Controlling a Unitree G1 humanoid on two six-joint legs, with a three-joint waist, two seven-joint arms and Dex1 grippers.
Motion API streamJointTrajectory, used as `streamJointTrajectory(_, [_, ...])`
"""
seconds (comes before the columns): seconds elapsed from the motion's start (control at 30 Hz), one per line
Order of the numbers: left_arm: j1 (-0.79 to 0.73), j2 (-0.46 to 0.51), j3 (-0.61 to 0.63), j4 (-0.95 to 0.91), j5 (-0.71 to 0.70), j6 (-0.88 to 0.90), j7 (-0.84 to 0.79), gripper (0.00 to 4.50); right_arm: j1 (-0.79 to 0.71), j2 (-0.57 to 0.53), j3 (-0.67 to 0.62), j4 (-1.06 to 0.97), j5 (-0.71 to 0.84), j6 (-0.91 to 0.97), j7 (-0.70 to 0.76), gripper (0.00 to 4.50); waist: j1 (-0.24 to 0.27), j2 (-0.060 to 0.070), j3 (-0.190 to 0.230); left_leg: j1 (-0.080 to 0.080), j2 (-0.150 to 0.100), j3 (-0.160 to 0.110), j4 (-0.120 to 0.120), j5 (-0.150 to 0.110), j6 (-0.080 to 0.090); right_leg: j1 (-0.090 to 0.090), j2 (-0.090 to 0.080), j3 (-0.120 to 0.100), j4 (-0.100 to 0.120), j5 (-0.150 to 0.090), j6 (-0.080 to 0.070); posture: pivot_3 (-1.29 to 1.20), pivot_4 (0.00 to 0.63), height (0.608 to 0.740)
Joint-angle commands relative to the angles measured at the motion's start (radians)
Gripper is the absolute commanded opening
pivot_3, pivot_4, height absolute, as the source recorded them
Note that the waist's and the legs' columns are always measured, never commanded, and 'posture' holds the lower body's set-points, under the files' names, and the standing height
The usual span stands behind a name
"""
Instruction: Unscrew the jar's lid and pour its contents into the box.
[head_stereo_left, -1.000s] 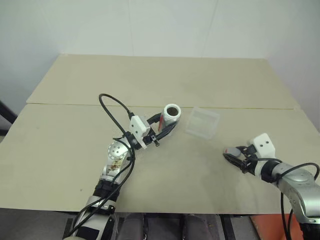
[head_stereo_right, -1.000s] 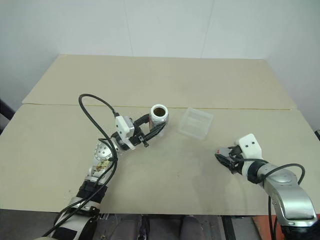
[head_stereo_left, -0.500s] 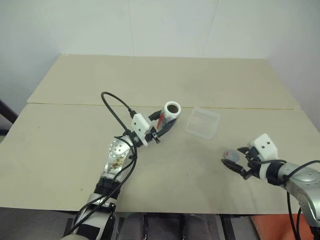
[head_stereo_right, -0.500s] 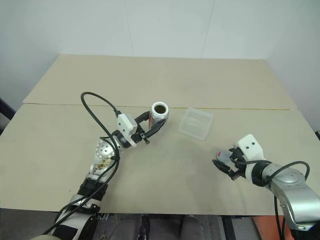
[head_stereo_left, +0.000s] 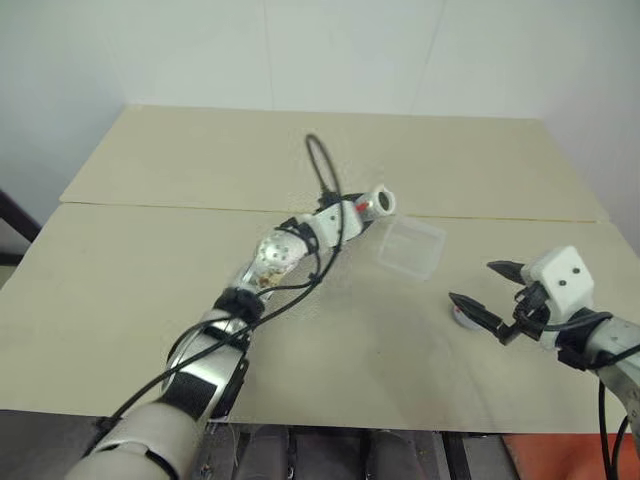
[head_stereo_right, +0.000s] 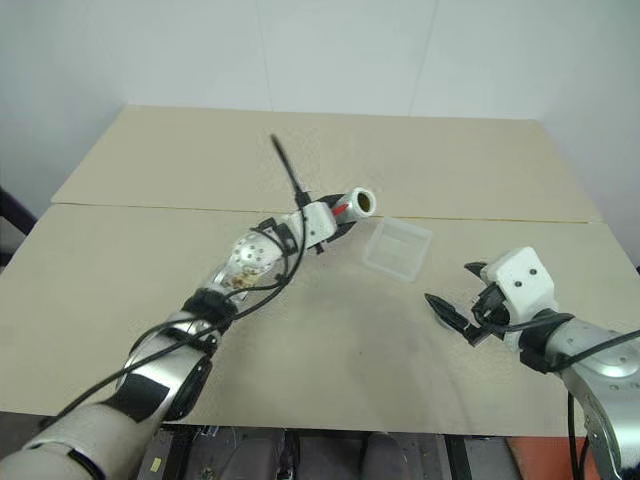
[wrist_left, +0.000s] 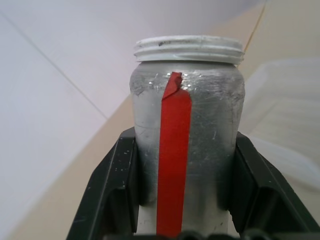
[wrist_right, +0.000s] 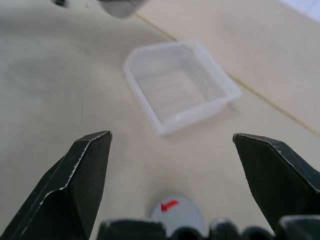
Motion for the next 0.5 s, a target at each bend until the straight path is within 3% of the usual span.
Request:
streamJointTrajectory(0.03, [-0.124, -0.008, -0.140, 0.112, 0.225, -0.061, 0.290, 1.91, 0.033, 0.007, -0.056, -0.088, 0.016, -0.039, 0.004, 4.48, 0.002, -0.001, 0.000, -0.001, 0.000, 0.000, 0.000, 0.000, 0.000, 0.000, 0.000, 0.000, 0.000, 0.000, 0.000, 0.00, 0.150, 0.740])
streamJointTrajectory(0.37, [-0.354, -0.093, -0.610, 0.310, 0.757, 0.108, 0.908, 1.91, 0.107, 0.032, -0.062, -0.183, 0.040, -0.044, -0.009, 4.48, 0.002, -0.002, 0.001, -0.005, 0.000, -0.001, 0.001, 0.000, 0.001, -0.003, 0.000, 0.000, 0.000, 0.000, 0.002, 0.00, 0.150, 0.740])
streamJointTrajectory(0.5, [-0.386, -0.125, -0.748, 0.351, 0.887, 0.187, 1.001, 1.91, 0.128, 0.052, -0.076, -0.215, 0.057, -0.029, -0.027, 4.48, 0.001, -0.002, 0.001, -0.008, 0.000, 0.000, 0.002, 0.000, 0.000, -0.007, 0.000, 0.000, 0.001, 0.000, 0.002, 0.00, 0.150, 0.740])
